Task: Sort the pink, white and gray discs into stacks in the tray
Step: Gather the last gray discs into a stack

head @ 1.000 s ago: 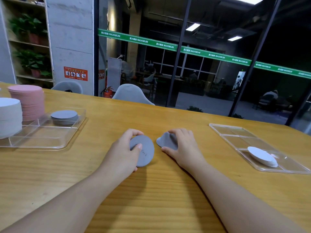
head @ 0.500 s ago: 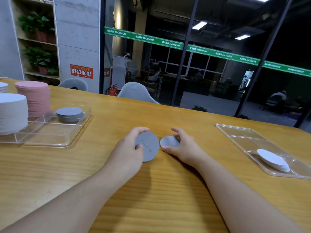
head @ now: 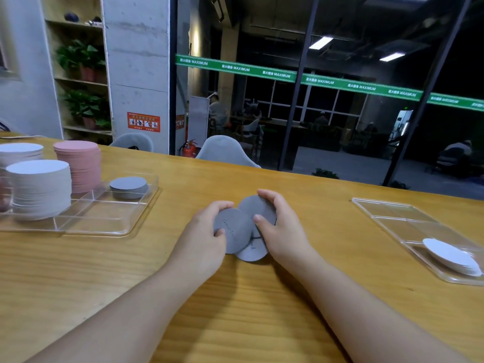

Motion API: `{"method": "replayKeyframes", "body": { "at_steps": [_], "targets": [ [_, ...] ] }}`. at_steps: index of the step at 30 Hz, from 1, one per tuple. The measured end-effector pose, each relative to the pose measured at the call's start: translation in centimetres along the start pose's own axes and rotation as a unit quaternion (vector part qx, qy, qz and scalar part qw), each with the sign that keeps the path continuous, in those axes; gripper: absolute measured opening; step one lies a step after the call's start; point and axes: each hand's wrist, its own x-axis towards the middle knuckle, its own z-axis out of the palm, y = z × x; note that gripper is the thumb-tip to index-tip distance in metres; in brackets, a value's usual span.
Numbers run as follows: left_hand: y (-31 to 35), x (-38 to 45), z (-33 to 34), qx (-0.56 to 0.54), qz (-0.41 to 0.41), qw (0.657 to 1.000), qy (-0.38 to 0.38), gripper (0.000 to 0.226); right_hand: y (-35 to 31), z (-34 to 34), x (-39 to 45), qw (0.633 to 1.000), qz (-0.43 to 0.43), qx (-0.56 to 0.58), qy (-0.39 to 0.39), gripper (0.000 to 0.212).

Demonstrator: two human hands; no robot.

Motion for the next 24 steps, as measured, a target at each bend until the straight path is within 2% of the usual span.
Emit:
{"method": "replayKeyframes", "body": {
  "at_steps": [6, 10, 13, 16, 19, 21, 24],
  "targets": [
    [-0.1, -0.1, 0.2, 0.028, 0.021, 0.999, -0.013, 0.058, -1.7, 0.8, -0.4, 0.994, 0.014, 0.104, 0.014, 0.046],
    [0.1, -0.2, 0.2, 0.025, 0.031, 0.999, -0.019, 0.072, -2.4, 1.3, -0.7, 0.988, 0.026, 0.148, -0.024, 0.051],
    [0.3, -0.4, -0.1, 0.058, 0.045, 0.997, -0.028, 0.079, -2.6, 1.5, -0.9, 0.987, 0.016, 0.144, -0.064, 0.046],
    [0.3, -0.3, -0.4, 0.100, 0.062, 0.993, -0.016, 0.082, -2.8, 1.7, -1.2, 0.987, 0.006, 0.124, -0.098, 0.034],
    [0.0, -0.2, -0.3, 0.133, 0.065, 0.989, -0.012, 0.077, -3.0, 2.0, -1.6, 0.993, -0.034, 0.045, -0.107, 0.031],
    [0.0, -0.2, -0.2, 0.153, 0.047, 0.987, -0.024, 0.073, -2.7, 2.1, -1.4, 0.994, -0.054, -0.034, -0.094, 0.033],
    [-0.1, -0.1, -0.1, 0.173, 0.024, 0.984, -0.045, 0.081, -1.9, 2.0, -1.1, 0.988, -0.046, -0.124, -0.083, 0.045]
  ]
}}
